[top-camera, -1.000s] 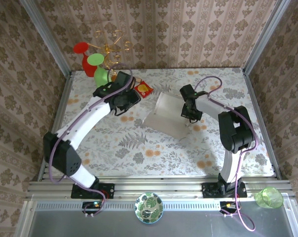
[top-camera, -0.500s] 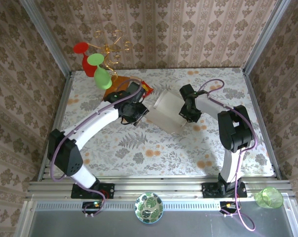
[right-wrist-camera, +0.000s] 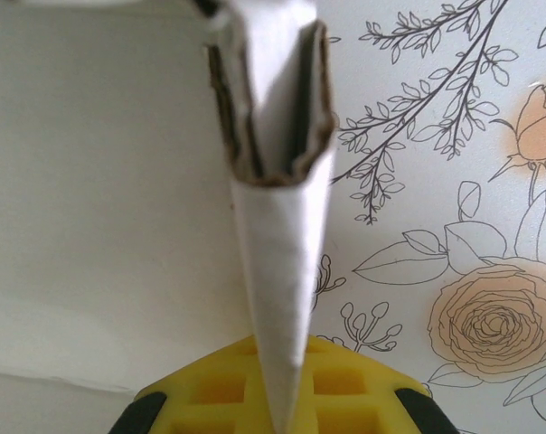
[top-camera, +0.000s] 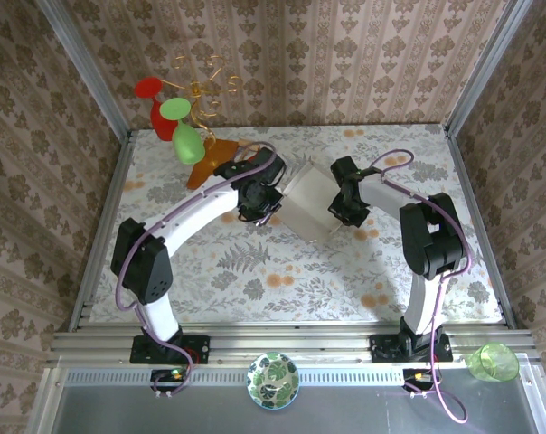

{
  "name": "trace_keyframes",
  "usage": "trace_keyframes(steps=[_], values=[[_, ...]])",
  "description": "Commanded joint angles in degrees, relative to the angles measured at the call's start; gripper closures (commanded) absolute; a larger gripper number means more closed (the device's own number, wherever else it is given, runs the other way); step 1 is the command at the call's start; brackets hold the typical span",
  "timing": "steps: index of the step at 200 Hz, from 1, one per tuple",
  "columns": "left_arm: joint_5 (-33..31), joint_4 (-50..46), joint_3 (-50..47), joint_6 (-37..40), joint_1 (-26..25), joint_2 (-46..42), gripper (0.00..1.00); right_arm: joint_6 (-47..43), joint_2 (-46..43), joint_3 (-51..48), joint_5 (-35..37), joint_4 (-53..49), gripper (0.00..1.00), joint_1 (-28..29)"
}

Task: Fold the paper box

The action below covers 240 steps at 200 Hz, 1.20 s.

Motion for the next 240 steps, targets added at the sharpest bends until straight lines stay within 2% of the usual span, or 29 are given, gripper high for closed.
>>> trace_keyframes(steps=[1,33,81,100,119,135,174,210,240], values=[[-1.0,-6.1,3.5,-1.7,-0.4,2.0,0.86,1.6,-1.0,-1.7,-0.1,-0.6,1.0,0.0],[-3.5,-12.6,8.8,0.0,-0.3,4.7,1.0,2.2,-1.1,-2.1,-0.9,-0.2,1.0,0.1],[-7.1,-22.7,19.1,2.6,-0.2,10.3,1.0,3.2,-2.0,-2.4,-2.0,0.3,1.0,0.8],[-7.8,-21.3,18.5,2.3,-0.1,7.6,0.79,3.3,-2.0,-2.5,-1.9,0.2,1.0,0.6],[-10.7,-22.5,20.3,1.4,-0.6,5.0,0.69,3.3,-2.0,-2.9,-1.9,0.4,1.0,0.6],[-10.2,-22.9,20.8,0.4,-0.4,4.0,0.63,3.3,-1.7,-3.1,-2.0,0.8,1.0,0.7],[-4.5,-19.6,18.0,-2.7,0.2,5.1,0.6,3.7,-1.4,-3.5,-2.4,1.6,1.0,0.8],[-2.6,-13.5,16.6,-3.6,0.6,6.9,0.51,4.0,-1.9,-4.5,-2.9,2.3,1.0,0.8],[-1.8,-13.1,17.0,-4.1,0.3,9.2,0.55,4.1,-1.9,-4.9,-3.1,2.7,1.0,0.7]])
